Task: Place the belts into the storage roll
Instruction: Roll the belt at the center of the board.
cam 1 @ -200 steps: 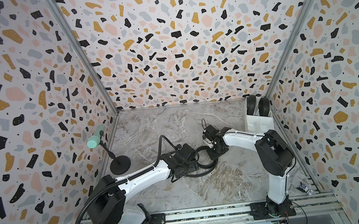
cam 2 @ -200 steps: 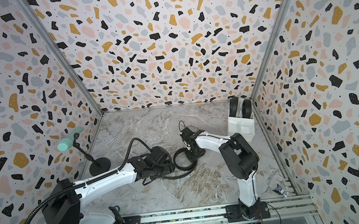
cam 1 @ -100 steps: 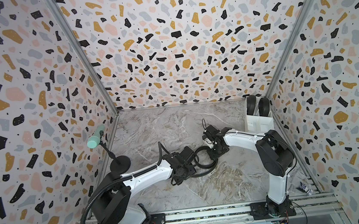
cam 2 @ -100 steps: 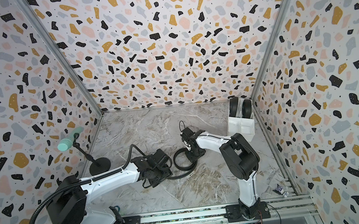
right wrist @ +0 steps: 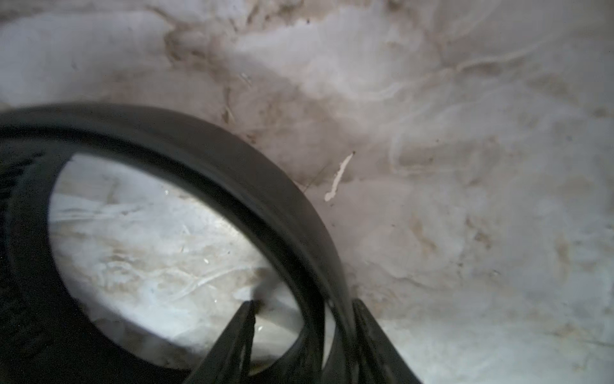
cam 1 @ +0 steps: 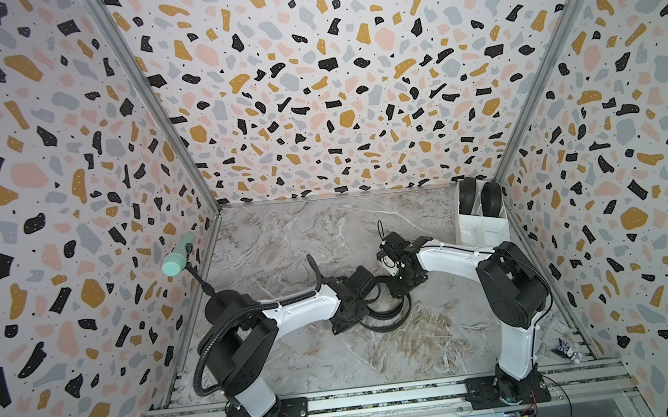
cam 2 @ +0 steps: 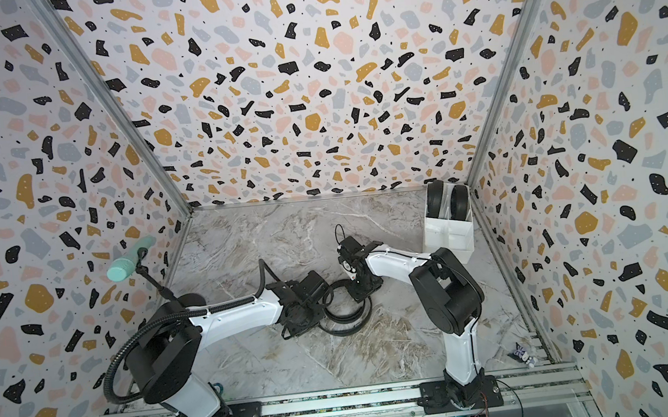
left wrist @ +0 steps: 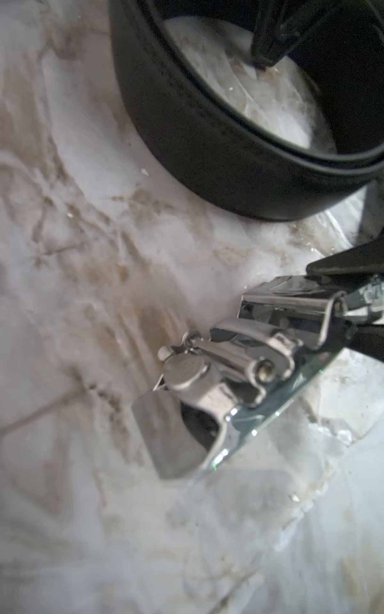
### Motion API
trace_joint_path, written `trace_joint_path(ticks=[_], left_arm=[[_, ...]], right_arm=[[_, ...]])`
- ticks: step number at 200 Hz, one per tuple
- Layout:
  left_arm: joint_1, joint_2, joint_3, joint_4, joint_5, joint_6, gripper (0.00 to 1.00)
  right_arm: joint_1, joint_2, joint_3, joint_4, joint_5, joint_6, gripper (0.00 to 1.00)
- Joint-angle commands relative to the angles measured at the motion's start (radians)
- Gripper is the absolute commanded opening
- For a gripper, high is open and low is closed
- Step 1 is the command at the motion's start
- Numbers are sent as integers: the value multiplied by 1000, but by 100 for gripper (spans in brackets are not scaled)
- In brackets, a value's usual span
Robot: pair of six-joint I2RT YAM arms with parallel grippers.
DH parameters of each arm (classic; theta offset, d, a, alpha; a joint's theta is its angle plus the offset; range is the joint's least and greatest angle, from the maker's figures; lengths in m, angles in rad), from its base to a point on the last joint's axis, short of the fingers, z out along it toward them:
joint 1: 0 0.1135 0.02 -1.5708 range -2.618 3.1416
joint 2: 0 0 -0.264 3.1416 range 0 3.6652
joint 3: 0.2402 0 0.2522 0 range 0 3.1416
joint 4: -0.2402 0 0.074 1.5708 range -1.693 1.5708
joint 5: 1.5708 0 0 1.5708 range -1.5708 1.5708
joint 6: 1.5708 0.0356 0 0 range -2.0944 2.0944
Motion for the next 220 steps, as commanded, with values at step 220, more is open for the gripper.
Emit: trace_joint_path(ticks=[220], left_arm=[[145, 98, -38, -53, -525, 455, 0]], right_arm=[[-20, 86, -74, -230, 253, -47, 41]])
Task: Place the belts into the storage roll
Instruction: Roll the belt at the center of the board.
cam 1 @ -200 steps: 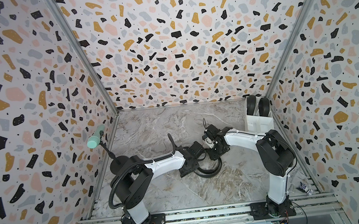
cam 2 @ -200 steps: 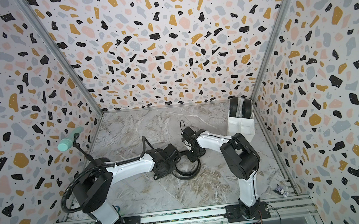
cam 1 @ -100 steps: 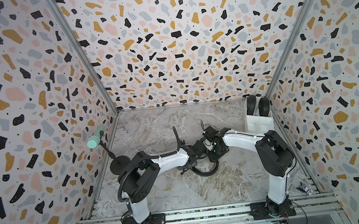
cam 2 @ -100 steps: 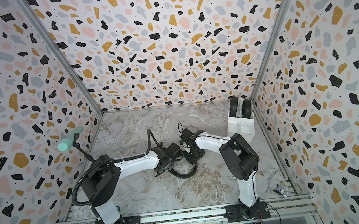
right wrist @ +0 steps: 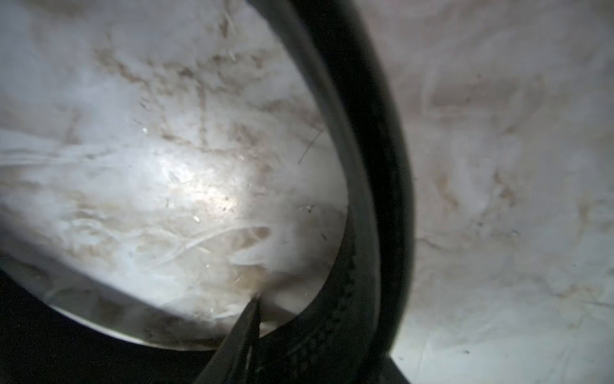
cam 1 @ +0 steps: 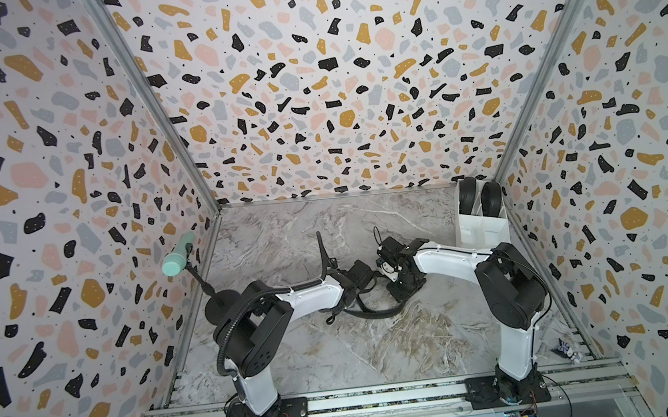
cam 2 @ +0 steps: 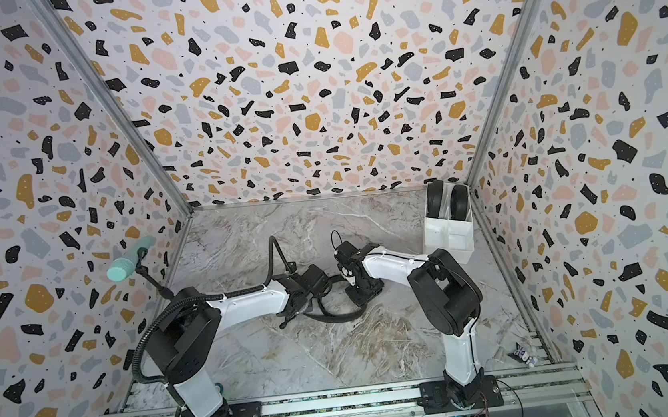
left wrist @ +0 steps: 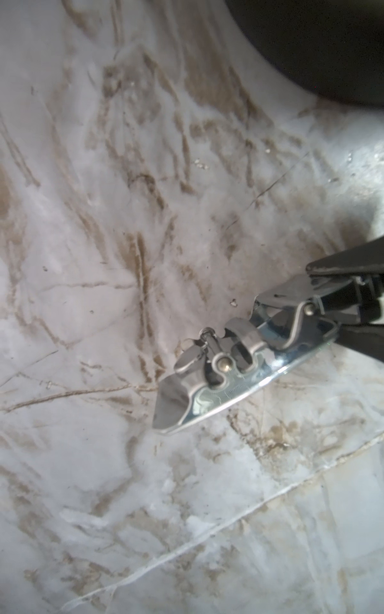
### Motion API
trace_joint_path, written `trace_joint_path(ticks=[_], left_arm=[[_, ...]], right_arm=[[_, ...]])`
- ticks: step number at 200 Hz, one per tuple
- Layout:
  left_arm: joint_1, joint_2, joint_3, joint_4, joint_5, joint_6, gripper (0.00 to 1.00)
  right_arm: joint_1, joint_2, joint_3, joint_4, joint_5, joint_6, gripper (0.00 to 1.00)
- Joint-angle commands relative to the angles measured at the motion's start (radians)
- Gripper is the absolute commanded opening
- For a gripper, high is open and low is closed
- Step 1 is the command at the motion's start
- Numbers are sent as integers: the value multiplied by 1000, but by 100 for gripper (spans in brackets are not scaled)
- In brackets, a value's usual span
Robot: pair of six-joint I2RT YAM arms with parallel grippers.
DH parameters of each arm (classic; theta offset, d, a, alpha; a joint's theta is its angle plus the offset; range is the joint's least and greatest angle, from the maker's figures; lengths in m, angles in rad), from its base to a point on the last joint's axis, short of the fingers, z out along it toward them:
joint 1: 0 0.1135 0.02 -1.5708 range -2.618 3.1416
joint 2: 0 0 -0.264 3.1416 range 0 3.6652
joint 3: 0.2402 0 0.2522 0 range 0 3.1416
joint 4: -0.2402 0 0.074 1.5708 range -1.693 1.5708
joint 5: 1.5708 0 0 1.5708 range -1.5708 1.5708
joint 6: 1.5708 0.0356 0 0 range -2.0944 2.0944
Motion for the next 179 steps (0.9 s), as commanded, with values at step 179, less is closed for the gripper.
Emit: trace_joint_path(ticks=[179], left_arm=[[234, -79, -130, -30, -190, 132, 0]], right_arm=[[-143, 104, -103, -113, 210, -28, 29]])
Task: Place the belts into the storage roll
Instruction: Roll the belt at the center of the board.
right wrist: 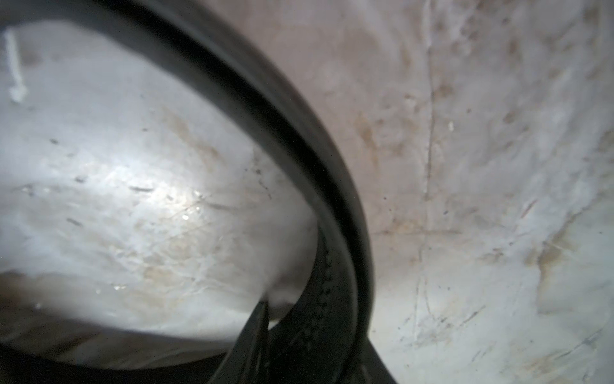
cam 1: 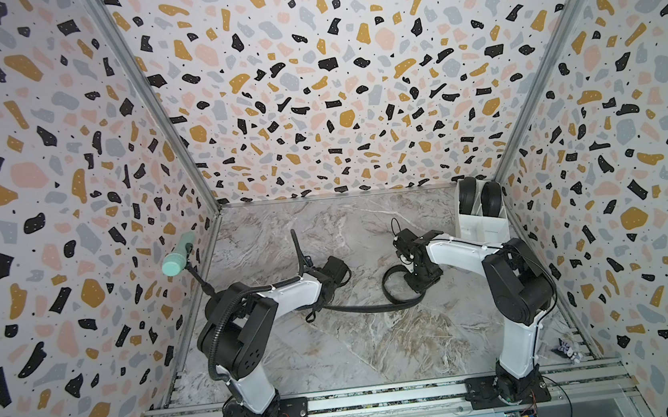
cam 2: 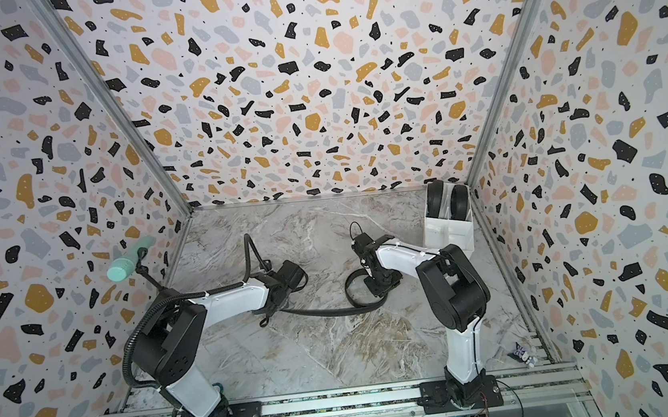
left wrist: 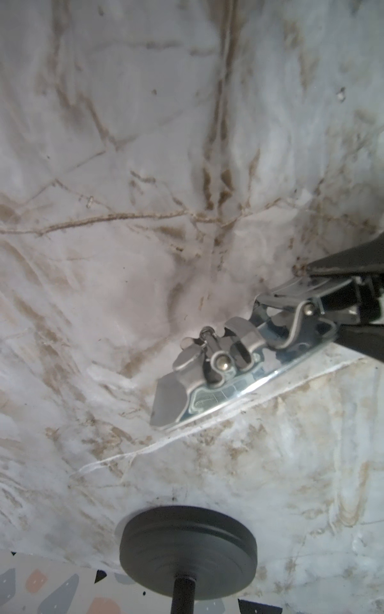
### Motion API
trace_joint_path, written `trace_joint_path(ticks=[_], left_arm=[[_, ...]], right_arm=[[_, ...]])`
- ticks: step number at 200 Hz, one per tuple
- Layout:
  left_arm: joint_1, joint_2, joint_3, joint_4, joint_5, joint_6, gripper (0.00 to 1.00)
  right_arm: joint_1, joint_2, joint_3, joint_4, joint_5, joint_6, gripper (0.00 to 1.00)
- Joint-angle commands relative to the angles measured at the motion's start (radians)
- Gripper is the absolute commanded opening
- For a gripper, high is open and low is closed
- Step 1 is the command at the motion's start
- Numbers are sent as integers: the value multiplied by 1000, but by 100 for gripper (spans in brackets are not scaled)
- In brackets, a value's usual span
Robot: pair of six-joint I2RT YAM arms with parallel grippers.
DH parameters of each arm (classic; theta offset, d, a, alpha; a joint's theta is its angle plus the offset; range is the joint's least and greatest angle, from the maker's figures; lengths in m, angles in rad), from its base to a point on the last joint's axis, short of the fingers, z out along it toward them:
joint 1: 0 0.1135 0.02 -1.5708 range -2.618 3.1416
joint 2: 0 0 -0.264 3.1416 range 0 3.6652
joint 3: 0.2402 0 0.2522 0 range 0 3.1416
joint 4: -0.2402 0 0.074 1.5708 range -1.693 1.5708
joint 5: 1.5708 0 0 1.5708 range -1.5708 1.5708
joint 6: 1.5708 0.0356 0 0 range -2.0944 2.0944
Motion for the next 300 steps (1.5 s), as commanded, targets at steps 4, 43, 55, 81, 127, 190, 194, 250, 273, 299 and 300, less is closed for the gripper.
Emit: trace_joint_path(ticks=[4, 43, 55, 81, 127, 190, 194, 250, 273, 299, 300], left_arm=[[50, -19, -28, -52, -84, 40, 0], [50, 14, 64, 112, -58, 115, 0], [50, 53, 117, 168, -59, 144, 0], [50, 171, 271, 267, 6, 230, 0], [25, 323, 432, 354, 281, 329, 4], [15, 222, 379, 349, 411, 337, 46], [17, 202, 363, 346, 405, 332, 48], [51, -110, 101, 273, 341, 209, 59], [50, -234, -47, 277, 404, 157, 63], [28, -373, -216, 324, 513, 146, 66], [25, -381, -223, 328, 516, 147, 66]], right_arm=[[-14, 110, -79, -58, 52, -18, 28], [61, 97, -98, -22, -5, -19, 15], [92, 85, -116, -8, -28, -11, 13], [181, 56, -146, 41, -81, 7, 13], [312, 74, -86, 97, -151, 64, 13], [366, 125, -8, 106, -197, 80, 15], [366, 122, -11, 106, -199, 80, 16], [366, 101, -30, 126, -221, 78, 17], [365, 94, -33, 132, -223, 75, 17], [364, 94, -36, 134, -220, 71, 17], [364, 94, -37, 134, -220, 71, 17]])
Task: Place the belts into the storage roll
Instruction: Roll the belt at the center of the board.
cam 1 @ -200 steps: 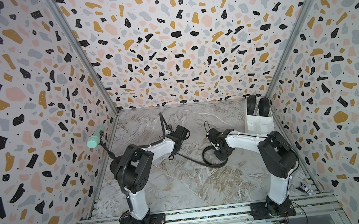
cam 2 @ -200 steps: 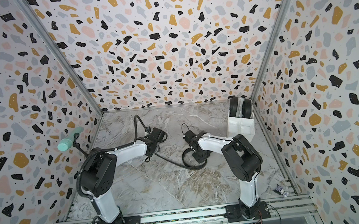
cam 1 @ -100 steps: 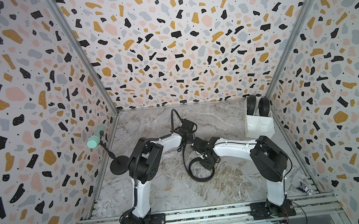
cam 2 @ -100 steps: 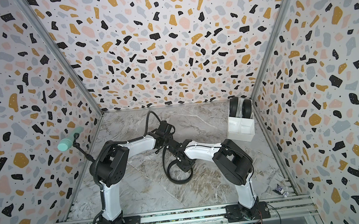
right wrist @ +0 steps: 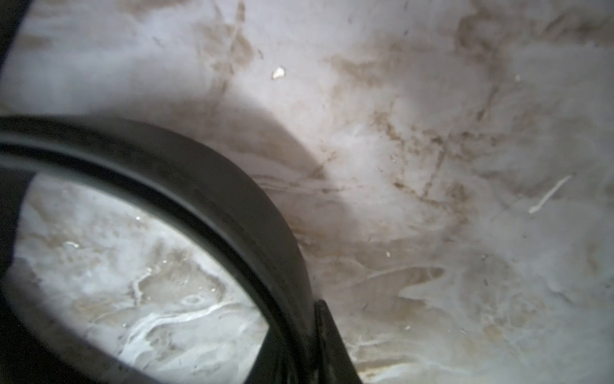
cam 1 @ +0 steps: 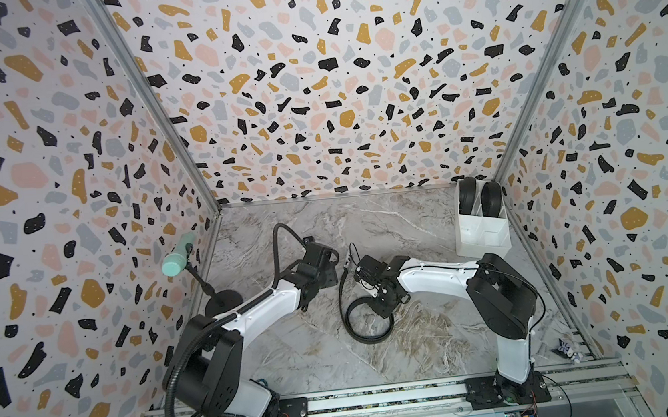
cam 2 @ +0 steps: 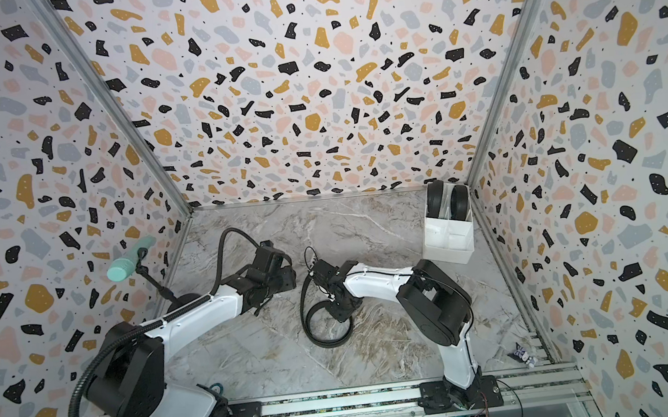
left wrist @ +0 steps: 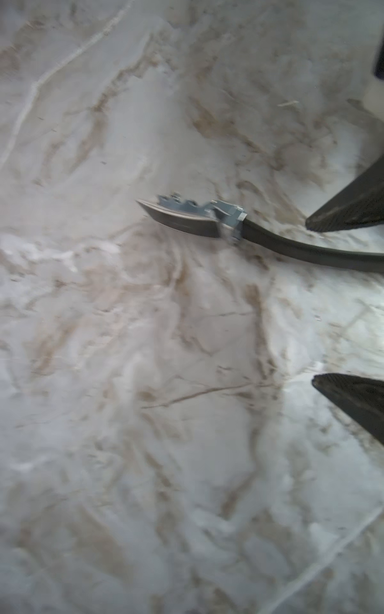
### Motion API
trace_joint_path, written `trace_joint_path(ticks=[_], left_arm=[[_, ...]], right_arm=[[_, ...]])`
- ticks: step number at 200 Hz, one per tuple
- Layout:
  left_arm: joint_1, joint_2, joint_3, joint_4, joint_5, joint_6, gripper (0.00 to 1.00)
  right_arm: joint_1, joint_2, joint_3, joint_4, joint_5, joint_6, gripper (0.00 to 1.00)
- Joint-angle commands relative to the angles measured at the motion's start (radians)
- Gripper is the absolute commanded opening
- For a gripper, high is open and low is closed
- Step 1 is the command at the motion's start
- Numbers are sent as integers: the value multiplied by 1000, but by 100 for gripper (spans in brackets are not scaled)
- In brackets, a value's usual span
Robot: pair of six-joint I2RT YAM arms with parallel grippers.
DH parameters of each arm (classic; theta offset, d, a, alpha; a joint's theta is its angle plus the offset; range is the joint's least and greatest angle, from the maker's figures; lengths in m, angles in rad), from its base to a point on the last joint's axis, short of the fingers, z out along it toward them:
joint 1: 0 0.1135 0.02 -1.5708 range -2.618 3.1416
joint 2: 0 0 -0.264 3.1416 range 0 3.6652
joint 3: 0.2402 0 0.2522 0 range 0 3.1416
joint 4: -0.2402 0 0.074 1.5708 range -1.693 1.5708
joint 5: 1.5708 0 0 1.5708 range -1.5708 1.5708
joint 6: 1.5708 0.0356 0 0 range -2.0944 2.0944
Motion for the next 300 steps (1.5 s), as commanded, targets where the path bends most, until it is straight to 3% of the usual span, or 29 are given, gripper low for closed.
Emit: trace_joint_path(ticks=[1, 42, 89, 138, 166, 177, 187, 206, 260, 300], left_arm=[[-26, -110, -126, 15, 102, -34, 66], [-169, -294, -233, 48, 114, 36, 69], [-193, -122, -213, 97, 221, 53, 71], [-215, 31, -186, 103, 126, 46, 59], [-217, 77, -164, 119, 77, 43, 41], [-219, 79, -161, 131, 59, 43, 31], [-220, 89, -153, 124, 36, 50, 15], [-226, 121, -140, 104, 8, 85, 0], [-264, 154, -142, 89, -54, 143, 0], [-278, 176, -121, 71, -69, 170, 0]], right_arm=[[15, 76, -69, -18, -74, 3, 17], [13, 76, -69, -15, -82, 2, 17], [13, 79, -74, -12, -82, 9, 17], [13, 70, -71, -12, -85, 17, 18], [13, 72, -68, -9, -94, 19, 19], [13, 72, -68, -9, -96, 20, 23], [12, 70, -68, -7, -99, 21, 29], [-9, 49, -75, -9, -111, 17, 40], [-223, -101, -44, -63, -248, -54, 61], [-330, -5, 231, -153, -214, -106, 73]])
